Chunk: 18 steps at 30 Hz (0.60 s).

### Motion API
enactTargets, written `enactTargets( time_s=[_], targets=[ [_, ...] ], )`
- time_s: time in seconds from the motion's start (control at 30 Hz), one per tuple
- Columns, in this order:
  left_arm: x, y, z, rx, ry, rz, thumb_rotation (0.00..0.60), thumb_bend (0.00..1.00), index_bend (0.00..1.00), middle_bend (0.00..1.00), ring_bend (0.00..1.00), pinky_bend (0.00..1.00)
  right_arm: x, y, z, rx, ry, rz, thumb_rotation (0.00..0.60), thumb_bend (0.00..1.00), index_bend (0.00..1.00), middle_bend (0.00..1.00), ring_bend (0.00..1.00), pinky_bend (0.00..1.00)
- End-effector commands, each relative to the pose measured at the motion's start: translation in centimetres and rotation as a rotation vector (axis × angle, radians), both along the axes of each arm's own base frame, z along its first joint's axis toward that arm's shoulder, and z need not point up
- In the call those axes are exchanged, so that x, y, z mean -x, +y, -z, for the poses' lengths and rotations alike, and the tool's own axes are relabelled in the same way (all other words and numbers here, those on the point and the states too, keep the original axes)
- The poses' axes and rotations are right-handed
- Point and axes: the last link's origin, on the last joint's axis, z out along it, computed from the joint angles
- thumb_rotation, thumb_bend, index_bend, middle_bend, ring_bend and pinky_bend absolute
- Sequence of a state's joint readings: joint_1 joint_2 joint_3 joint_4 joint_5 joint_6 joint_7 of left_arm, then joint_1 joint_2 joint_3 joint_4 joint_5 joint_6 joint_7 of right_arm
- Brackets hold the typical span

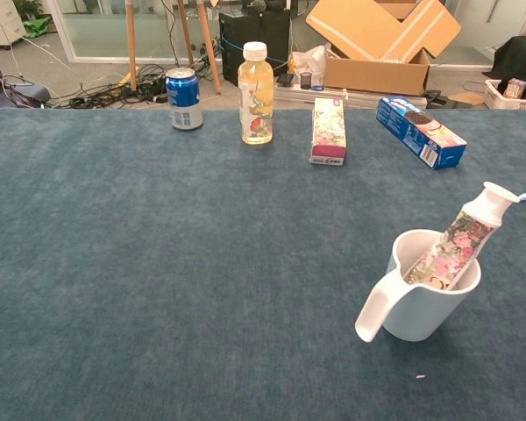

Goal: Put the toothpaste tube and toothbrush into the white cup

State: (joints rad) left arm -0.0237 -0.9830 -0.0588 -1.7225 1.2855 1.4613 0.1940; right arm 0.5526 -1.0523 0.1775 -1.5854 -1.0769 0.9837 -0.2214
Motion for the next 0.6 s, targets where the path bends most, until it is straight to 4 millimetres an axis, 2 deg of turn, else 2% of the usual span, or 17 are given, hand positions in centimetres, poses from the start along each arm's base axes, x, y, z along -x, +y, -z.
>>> enactTargets(
  time_s=[0.03, 0.4, 0.5, 0.6],
  targets=[
    [0.0, 0.0, 0.0, 0.0, -0.003, 0.0, 0.6, 0.0, 0.39, 0.14, 0.16, 0.17, 0.6, -1.9, 1.0, -0.023, 0.042, 0.054, 0.6, 0.23, 0.27, 0.86, 0.91, 0.94],
    [0.0, 0.0, -0.1, -0.001, -0.011, -0.002, 0.6, 0.0, 0.39, 0.14, 0.16, 0.18, 2.7, -5.0, 2.4, 0.016, 0.129, 0.119, 0.6, 0.23, 0.27, 0.88, 0.92, 0.95],
    [0.0, 0.0, -0.1, 0.0, -0.011, -0.002, 0.6, 0.0, 0.39, 0.14, 0.16, 0.18, 3.5, -5.6, 2.5, 0.046, 0.171, 0.114, 0.6, 0.23, 0.29, 0.83, 0.88, 0.93],
    [0.0, 0.0, -0.1, 0.002, -0.013, -0.004, 0.6, 0.0, 0.39, 0.14, 0.16, 0.18, 4.5, -6.3, 2.8, 0.068, 0.207, 0.113, 0.6, 0.21, 0.34, 0.77, 0.8, 0.83]
  ],
)
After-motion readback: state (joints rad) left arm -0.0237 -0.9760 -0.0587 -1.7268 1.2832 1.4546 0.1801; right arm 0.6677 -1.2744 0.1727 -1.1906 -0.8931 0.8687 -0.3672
